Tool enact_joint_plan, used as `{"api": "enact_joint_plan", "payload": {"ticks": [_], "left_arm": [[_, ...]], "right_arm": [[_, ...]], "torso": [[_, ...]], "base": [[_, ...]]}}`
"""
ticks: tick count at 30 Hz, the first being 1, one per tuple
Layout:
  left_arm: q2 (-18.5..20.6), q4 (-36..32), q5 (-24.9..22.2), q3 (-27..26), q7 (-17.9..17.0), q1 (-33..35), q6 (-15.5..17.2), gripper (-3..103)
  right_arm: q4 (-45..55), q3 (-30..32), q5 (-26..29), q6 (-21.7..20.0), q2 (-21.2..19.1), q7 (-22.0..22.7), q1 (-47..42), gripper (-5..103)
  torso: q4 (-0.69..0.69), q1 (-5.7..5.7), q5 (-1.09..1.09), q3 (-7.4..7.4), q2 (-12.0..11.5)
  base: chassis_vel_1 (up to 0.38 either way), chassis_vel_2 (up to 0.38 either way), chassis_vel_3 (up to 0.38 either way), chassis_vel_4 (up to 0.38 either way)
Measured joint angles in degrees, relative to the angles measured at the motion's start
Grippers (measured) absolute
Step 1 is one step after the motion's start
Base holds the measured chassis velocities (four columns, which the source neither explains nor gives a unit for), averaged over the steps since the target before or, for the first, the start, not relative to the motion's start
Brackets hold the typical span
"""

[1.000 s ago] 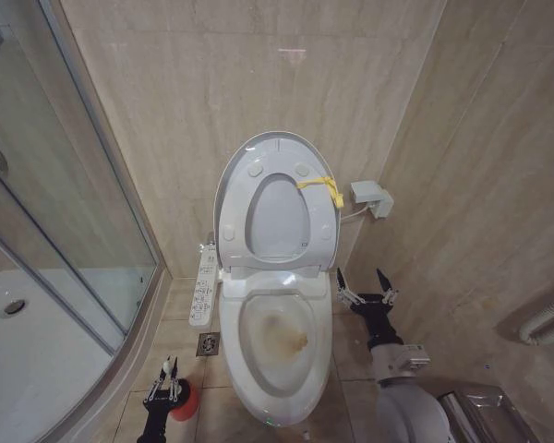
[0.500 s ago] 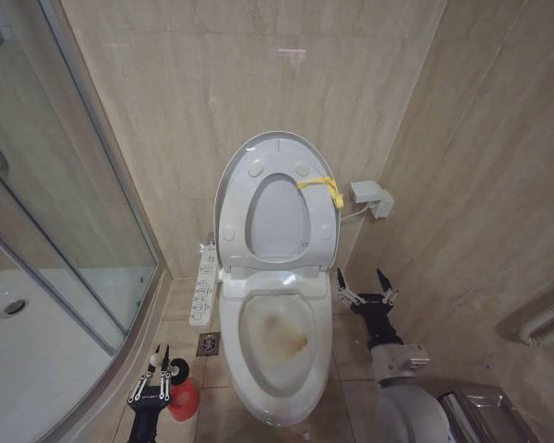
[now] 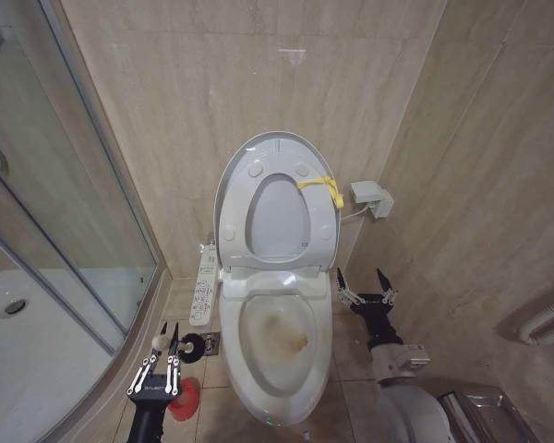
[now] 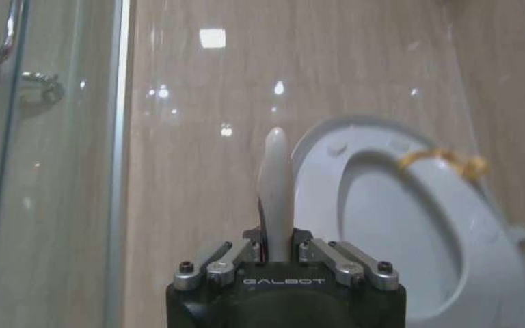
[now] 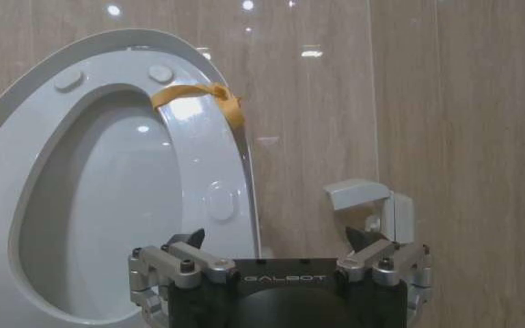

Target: Open the toilet lid, clean the toilet bowl with a toilet brush, close the toilet lid, and flush.

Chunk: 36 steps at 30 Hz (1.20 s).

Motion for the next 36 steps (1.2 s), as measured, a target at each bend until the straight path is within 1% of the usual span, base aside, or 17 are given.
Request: {"api": "enact_joint_plan", "payload": {"ticks": [1, 4, 5, 7, 8, 12, 13, 17, 19, 22, 23, 24, 27, 29, 32, 33, 36], "left_arm": [[0.23, -1.33, -0.01, 0.93, 0.20, -0.20, 0.83, 18], [0.93, -2.26, -0.40, 3.37, 0.84, -2.25, 2.82, 18], [0.93, -2.26, -0.40, 3.37, 0.84, -2.25, 2.82, 18], [1.60, -2.26, -1.73, 5.02, 1.51, -4.20, 4.17, 18], [1.60, -2.26, -1.73, 5.02, 1.51, -4.20, 4.17, 18], [3.71, -1.81, -7.43, 9.84, 3.31, -9.50, 7.72, 18], [3.71, -1.81, -7.43, 9.84, 3.31, -9.50, 7.72, 18], [4.59, 0.55, -11.65, 14.13, 5.41, -13.45, 9.26, 18], [4.79, 1.30, -12.36, 15.07, 5.73, -14.42, 9.49, 18], [5.25, 4.66, -13.24, 17.08, 6.29, -18.47, 9.72, 18], [5.66, 6.52, -13.64, 17.99, 6.39, -20.75, 9.96, 18], [5.66, 6.52, -13.64, 17.99, 6.39, -20.75, 9.96, 18], [6.88, 10.38, -15.41, 19.91, 6.42, -25.72, 10.67, 18], [7.13, 11.56, -15.79, 20.36, 6.40, -26.93, 10.79, 18], [7.94, 16.32, -18.17, 22.90, 6.16, -31.83, 11.83, 18], [7.94, 16.32, -18.17, 22.90, 6.16, -31.83, 11.83, 18], [7.62, 21.29, -18.73, 25.32, 6.52, -36.44, 11.84, 18]], "right_arm": [[0.00, 0.00, 0.00, 0.00, 0.00, 0.00, 0.00, 100], [0.00, 0.00, 0.00, 0.00, 0.00, 0.00, 0.00, 100], [0.00, 0.00, 0.00, 0.00, 0.00, 0.00, 0.00, 100], [0.00, 0.00, 0.00, 0.00, 0.00, 0.00, 0.00, 100], [0.00, 0.00, 0.00, 0.00, 0.00, 0.00, 0.00, 100], [0.00, 0.01, 0.00, 0.00, -0.01, 0.00, 0.00, 100], [0.00, 0.01, 0.00, 0.00, -0.01, 0.00, 0.00, 100], [0.00, 0.00, 0.00, 0.00, 0.00, 0.00, 0.00, 100], [0.00, 0.00, 0.00, 0.00, 0.00, 0.00, 0.00, 100], [0.00, 0.00, 0.00, 0.00, 0.00, 0.00, 0.00, 100], [0.00, 0.00, 0.00, 0.00, 0.00, 0.00, 0.00, 100], [0.00, 0.00, 0.00, 0.00, 0.00, 0.00, 0.00, 100], [0.00, 0.00, 0.00, 0.00, 0.00, 0.00, 0.00, 100], [0.00, 0.00, 0.00, 0.00, 0.00, 0.00, 0.00, 100], [0.00, 0.00, 0.00, 0.00, 0.00, 0.00, 0.00, 100], [0.00, 0.00, 0.00, 0.00, 0.00, 0.00, 0.00, 100], [0.00, 0.00, 0.00, 0.00, 0.00, 0.00, 0.00, 100]], "torso": [[0.00, 0.00, 0.00, 0.00, 0.00], [-0.01, 0.00, -0.01, 0.00, 0.00], [-0.01, 0.00, -0.01, 0.00, 0.00], [0.00, 0.00, -0.01, 0.00, 0.00], [0.00, 0.00, -0.01, 0.00, 0.00], [-0.02, 0.00, -0.01, 0.00, -0.01], [-0.02, 0.00, -0.01, 0.00, -0.01], [0.00, 0.00, -0.01, 0.01, -0.01], [0.01, 0.00, -0.01, 0.00, -0.01], [0.00, 0.00, -0.01, 0.01, -0.01], [0.00, 0.00, -0.01, 0.01, -0.01], [0.00, 0.00, -0.01, 0.01, -0.01], [0.00, 0.01, -0.01, 0.01, -0.01], [-0.01, 0.01, -0.01, 0.01, -0.01], [0.00, 0.00, -0.01, 0.01, -0.01], [0.00, 0.00, -0.01, 0.01, -0.01], [0.00, 0.01, -0.01, 0.01, -0.01]], "base": [[0.000, 0.000, 0.000, 0.000], [0.000, 0.000, 0.000, 0.000], [0.000, 0.000, 0.000, 0.000], [0.000, 0.000, 0.000, 0.000], [0.000, 0.000, 0.000, 0.000], [0.000, 0.000, 0.000, 0.000], [0.000, 0.000, 0.000, 0.000], [0.000, 0.000, 0.000, 0.000], [0.000, 0.000, 0.000, 0.000], [0.000, 0.000, 0.000, 0.000], [0.000, 0.000, 0.000, 0.000], [0.000, 0.000, 0.000, 0.000], [0.000, 0.000, 0.000, 0.000], [0.000, 0.000, 0.000, 0.000], [0.000, 0.000, 0.000, 0.000], [0.000, 0.000, 0.000, 0.000], [0.000, 0.000, 0.000, 0.000]]}}
